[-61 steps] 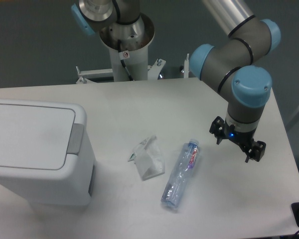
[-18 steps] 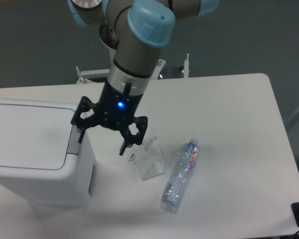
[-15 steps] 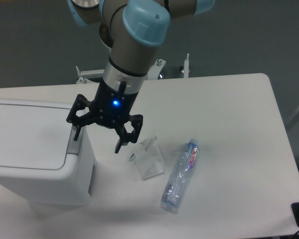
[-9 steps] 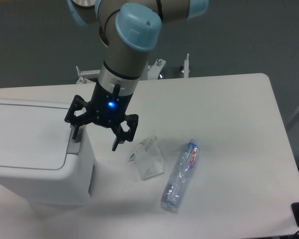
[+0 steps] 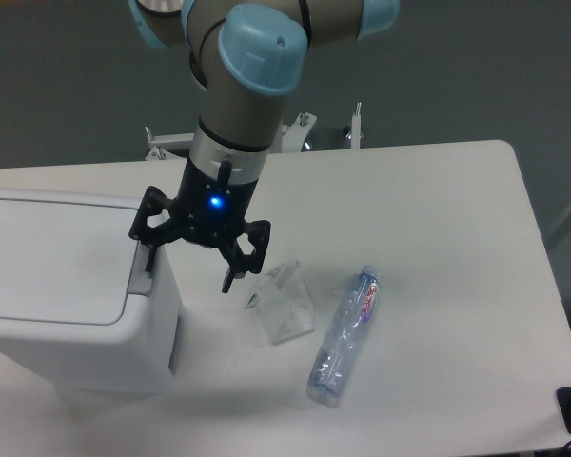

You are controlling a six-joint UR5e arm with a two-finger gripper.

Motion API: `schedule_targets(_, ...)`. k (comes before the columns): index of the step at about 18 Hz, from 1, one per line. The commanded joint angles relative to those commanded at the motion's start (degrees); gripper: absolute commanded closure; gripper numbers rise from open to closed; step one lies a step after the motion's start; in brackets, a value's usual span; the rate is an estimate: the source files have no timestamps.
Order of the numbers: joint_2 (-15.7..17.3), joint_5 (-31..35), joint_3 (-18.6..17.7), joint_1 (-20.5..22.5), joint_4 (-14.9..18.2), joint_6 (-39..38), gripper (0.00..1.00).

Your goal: Open the trash can

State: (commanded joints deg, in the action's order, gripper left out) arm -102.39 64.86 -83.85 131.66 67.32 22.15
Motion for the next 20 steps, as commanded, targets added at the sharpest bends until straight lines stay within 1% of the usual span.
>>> schedule_targets(10, -0.09, 0.00, -0.35, -0.09, 0.09, -0.26, 0.00)
schedule_targets(15, 0.00, 0.79, 0.79, 0.00, 0.00, 0.09, 0.00)
schedule_targets(17, -0.09, 0.88, 2.37, 2.18, 0.09, 0.52, 0.00)
schedule_targets(20, 0.00, 0.79, 3.16, 5.96, -0.18, 1.92, 0.00)
